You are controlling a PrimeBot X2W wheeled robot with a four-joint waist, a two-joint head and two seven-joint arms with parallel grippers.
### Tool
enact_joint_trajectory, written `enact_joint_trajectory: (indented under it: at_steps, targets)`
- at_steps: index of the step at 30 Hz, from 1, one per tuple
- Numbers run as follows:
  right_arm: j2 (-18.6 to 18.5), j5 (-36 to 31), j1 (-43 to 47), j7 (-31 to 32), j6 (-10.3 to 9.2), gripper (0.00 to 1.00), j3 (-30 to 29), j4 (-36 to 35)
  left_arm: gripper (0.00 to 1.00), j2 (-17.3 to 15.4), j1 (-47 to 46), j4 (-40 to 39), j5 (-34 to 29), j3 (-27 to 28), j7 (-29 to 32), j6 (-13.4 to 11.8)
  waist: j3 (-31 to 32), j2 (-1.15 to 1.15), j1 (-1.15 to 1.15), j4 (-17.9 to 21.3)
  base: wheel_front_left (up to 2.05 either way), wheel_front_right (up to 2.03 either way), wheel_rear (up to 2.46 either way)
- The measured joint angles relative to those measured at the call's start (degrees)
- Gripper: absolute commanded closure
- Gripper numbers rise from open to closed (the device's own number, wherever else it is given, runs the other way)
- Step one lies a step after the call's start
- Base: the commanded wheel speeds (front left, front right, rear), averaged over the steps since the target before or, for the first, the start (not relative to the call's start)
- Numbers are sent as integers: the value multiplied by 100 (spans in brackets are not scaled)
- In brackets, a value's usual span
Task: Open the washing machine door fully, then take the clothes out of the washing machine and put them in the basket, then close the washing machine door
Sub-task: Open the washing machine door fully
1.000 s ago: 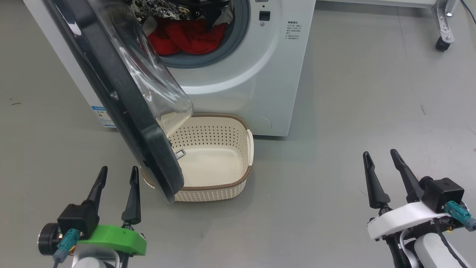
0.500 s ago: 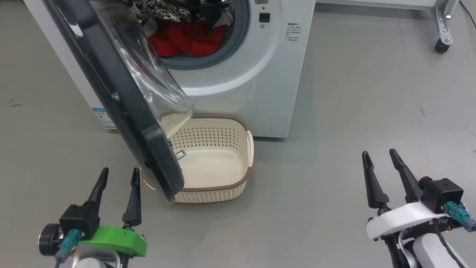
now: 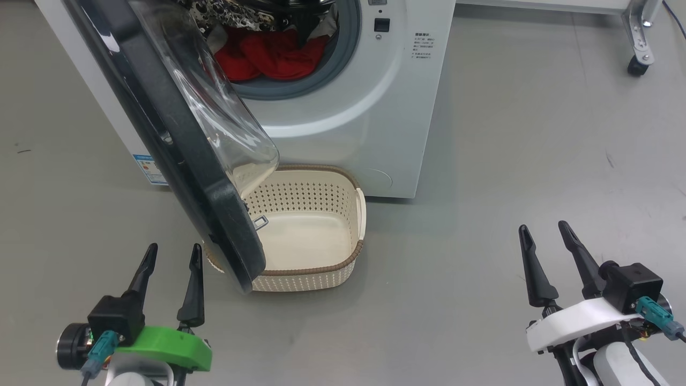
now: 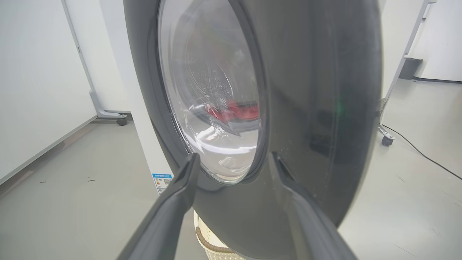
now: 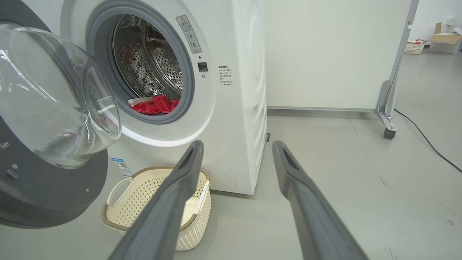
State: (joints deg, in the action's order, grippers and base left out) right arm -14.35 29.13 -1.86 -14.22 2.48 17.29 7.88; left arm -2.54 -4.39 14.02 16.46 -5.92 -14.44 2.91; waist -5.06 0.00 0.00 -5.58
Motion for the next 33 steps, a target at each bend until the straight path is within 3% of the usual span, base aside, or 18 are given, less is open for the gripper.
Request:
enact_joint_trajectory:
  at_steps: [7, 8, 9, 10, 24, 33]
  targets:
    - [51, -24, 0, 0, 49, 0, -37, 19, 0, 2, 1, 44, 1, -1, 0, 45, 3, 0, 0, -2, 0, 0, 0]
    - [62, -48, 0, 0, 49, 0, -44, 24, 60, 3, 1, 91, 4, -7, 0, 49, 7, 0, 0, -2, 0, 0, 0]
    - [73, -54, 0, 0, 56, 0, -51, 27, 84, 4, 3, 133, 10, -8, 0, 49, 10, 0, 0, -1, 0, 0, 0]
    - [81, -54, 0, -3, 71, 0, -56, 30, 100, 4, 3, 155, 12, -10, 0, 49, 13, 0, 0, 0, 0, 0, 0]
    - [180, -127, 2, -5, 100, 0, -123, 55, 100, 10, 2, 108, -65, -47, 0, 100, -6, 0, 0, 14, 0, 0, 0]
    - [213, -215, 4, -5, 151, 0, -185, 74, 100, 18, -347, -804, -59, 361, -1, 144, -6, 0, 0, -4, 0, 0, 0]
